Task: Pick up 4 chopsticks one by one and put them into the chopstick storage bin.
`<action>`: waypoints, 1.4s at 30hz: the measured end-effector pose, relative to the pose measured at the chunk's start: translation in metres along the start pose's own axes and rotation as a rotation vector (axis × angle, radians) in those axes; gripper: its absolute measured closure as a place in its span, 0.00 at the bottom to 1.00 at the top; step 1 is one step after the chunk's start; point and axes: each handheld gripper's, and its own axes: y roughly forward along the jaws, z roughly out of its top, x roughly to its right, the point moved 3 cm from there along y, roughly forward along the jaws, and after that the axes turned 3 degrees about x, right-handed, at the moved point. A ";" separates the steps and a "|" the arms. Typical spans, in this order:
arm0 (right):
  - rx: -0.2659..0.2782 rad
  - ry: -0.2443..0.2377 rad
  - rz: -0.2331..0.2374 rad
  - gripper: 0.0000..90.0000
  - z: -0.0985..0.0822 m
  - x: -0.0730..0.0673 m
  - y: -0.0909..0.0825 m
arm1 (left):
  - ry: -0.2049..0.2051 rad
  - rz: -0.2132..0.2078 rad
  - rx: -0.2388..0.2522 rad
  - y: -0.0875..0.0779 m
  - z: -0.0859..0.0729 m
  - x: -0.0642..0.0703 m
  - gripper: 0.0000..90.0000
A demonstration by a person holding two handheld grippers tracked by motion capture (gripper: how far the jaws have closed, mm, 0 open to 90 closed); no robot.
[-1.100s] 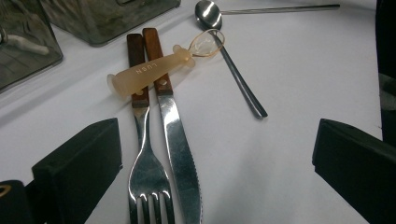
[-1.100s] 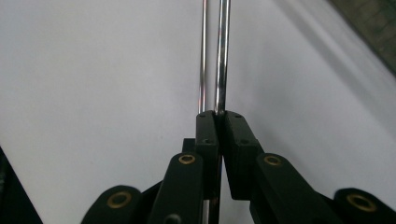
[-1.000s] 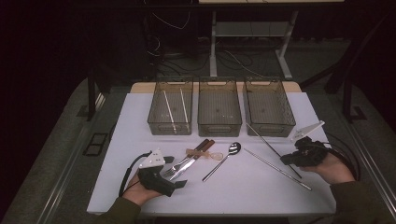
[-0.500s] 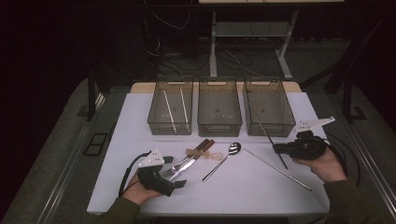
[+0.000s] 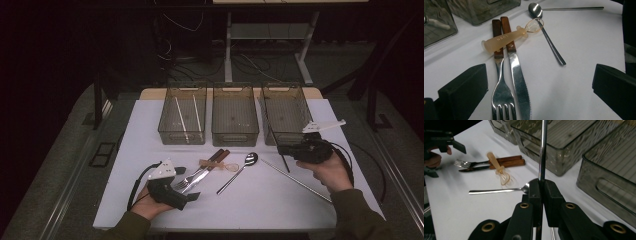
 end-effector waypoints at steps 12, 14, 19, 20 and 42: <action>0.072 0.013 0.015 0.95 0.028 -0.017 0.034 | -0.006 0.002 0.015 0.000 0.001 0.001 0.00; 0.083 0.014 0.015 0.95 0.033 -0.020 0.040 | -0.001 0.001 0.014 0.000 0.001 0.000 0.00; 0.101 0.010 0.020 0.95 0.047 -0.030 0.057 | -0.005 -0.002 0.016 0.000 0.001 0.001 0.00; 0.107 0.005 0.016 0.95 0.050 -0.031 0.060 | -0.005 -0.003 0.016 0.000 0.001 0.001 0.00; 0.153 0.007 -0.040 0.95 0.125 -0.057 0.139 | 0.006 -0.003 0.017 -0.001 0.002 0.000 0.00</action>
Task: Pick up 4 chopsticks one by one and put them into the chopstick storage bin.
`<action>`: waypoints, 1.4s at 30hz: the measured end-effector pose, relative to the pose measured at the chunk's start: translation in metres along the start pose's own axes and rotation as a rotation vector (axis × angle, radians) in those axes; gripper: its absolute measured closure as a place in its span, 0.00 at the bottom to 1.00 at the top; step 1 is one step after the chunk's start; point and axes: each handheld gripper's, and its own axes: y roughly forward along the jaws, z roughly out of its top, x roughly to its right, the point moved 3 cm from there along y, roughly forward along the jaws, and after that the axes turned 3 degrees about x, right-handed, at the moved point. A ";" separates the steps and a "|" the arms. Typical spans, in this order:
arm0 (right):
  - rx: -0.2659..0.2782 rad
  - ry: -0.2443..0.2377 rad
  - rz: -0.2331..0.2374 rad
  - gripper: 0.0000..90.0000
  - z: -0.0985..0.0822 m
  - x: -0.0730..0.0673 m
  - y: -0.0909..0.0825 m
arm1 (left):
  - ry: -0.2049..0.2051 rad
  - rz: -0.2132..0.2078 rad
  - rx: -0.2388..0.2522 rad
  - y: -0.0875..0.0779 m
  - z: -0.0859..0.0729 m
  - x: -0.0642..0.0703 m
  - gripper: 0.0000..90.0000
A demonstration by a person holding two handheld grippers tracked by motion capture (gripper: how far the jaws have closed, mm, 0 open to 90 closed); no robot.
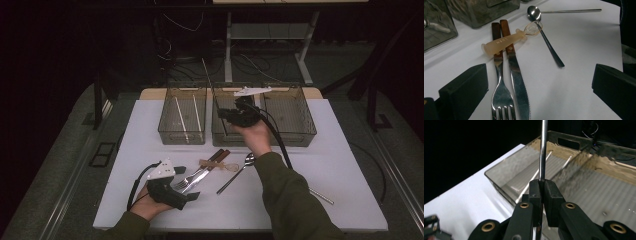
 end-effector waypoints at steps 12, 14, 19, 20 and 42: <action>-0.027 -0.005 -0.013 0.95 0.022 -0.017 0.061 | 0.003 -0.007 0.003 -0.001 0.001 0.000 0.00; -0.030 -0.001 -0.018 0.95 0.025 -0.019 0.069 | -0.004 -0.008 0.009 -0.002 0.001 0.000 0.00; -0.051 0.010 -0.029 0.95 0.023 -0.020 0.090 | -0.006 -0.013 0.009 -0.002 0.001 0.000 0.00; -0.058 0.017 -0.033 0.95 0.022 -0.020 0.094 | -0.005 -0.014 0.009 -0.002 0.001 0.000 0.00; -0.193 0.004 -0.060 0.64 -0.002 -0.024 0.115 | 0.006 -0.015 0.004 -0.001 0.001 -0.001 0.00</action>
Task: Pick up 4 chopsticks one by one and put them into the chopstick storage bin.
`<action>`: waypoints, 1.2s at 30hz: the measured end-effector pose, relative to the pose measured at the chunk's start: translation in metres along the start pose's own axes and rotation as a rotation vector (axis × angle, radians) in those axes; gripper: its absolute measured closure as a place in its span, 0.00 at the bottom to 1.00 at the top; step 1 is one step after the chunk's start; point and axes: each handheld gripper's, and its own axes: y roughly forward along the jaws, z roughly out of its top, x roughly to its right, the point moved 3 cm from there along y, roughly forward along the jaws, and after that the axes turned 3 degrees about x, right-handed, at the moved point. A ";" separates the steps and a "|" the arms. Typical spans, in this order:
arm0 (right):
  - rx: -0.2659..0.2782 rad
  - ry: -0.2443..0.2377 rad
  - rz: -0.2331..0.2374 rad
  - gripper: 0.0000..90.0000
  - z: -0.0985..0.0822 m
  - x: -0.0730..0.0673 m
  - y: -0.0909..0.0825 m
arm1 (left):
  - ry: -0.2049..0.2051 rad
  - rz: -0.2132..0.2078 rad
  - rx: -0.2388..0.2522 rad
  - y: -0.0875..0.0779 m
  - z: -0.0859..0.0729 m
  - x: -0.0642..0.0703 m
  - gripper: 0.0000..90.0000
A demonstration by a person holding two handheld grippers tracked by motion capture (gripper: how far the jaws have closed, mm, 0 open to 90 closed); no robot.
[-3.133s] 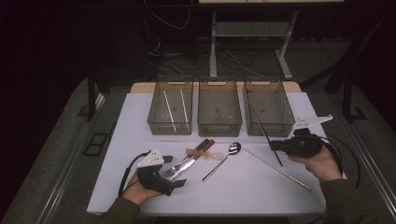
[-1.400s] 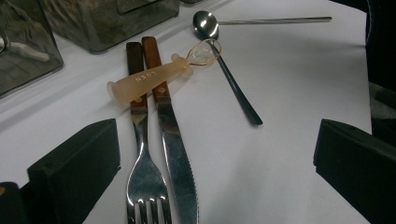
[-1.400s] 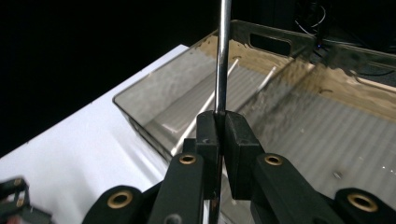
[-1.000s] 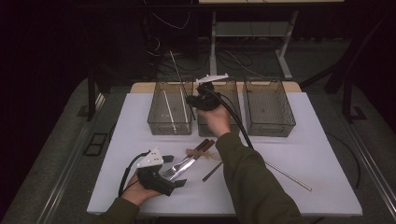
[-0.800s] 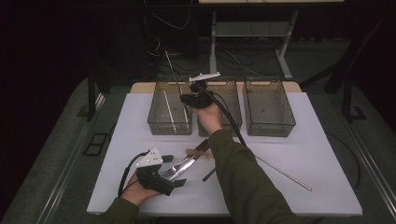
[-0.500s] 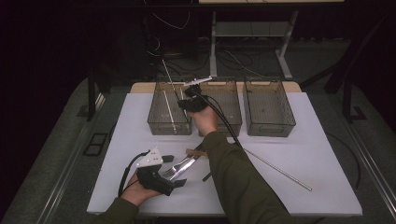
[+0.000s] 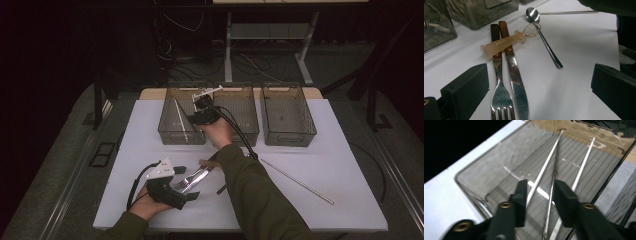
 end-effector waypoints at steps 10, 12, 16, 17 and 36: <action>0.009 -0.077 0.154 0.47 -0.006 -0.005 -0.040 | -0.005 0.000 0.001 0.001 0.000 0.000 0.00; 0.018 -0.103 0.158 0.45 -0.010 -0.003 -0.051 | -0.004 0.001 -0.004 0.001 0.000 0.001 0.00; 0.035 -0.105 0.161 0.39 -0.021 0.007 -0.073 | 0.004 0.006 -0.012 0.002 -0.001 0.000 0.00; 0.044 -0.102 0.157 0.38 -0.024 0.010 -0.079 | 0.002 0.005 -0.010 0.002 -0.001 0.001 0.00; 0.026 -0.136 0.134 0.28 -0.088 0.055 -0.168 | -0.007 0.004 -0.023 0.005 -0.003 0.002 0.00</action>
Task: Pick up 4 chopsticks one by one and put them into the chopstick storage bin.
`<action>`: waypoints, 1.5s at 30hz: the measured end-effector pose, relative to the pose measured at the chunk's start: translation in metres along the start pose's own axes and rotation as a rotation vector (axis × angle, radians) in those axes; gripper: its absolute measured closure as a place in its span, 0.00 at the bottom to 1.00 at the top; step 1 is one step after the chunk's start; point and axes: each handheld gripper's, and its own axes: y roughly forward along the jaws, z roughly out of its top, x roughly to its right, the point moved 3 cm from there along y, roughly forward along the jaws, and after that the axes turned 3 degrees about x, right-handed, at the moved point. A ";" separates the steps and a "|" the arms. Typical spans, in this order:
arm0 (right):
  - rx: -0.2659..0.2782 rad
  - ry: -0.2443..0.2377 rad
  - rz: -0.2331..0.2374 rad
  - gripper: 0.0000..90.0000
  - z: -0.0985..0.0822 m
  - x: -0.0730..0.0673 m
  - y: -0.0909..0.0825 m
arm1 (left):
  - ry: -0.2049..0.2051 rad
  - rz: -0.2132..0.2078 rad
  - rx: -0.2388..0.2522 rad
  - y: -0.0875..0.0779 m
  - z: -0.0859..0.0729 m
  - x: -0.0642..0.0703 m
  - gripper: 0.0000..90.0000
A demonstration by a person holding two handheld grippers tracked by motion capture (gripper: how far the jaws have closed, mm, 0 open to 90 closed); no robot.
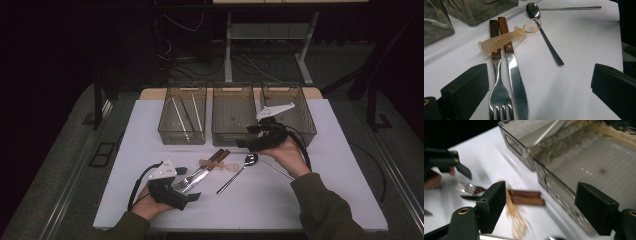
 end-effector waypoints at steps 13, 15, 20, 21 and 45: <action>-0.062 -0.005 -0.055 0.28 -0.056 0.017 -0.048 | 0.002 0.002 -0.010 0.002 -0.001 0.000 0.00; -0.072 0.002 -0.060 0.28 -0.064 0.020 -0.056 | 0.002 0.003 -0.010 0.001 -0.001 0.000 0.00; -0.100 0.023 -0.058 0.30 -0.083 0.027 -0.071 | 0.003 0.004 -0.012 0.001 -0.001 0.000 0.00; -0.106 0.024 -0.063 0.32 -0.087 0.029 -0.074 | 0.003 0.004 -0.009 0.001 0.000 0.001 0.00; -0.505 -0.042 -0.124 0.66 -0.134 0.038 -0.098 | 0.005 0.006 -0.012 0.001 0.000 0.001 0.00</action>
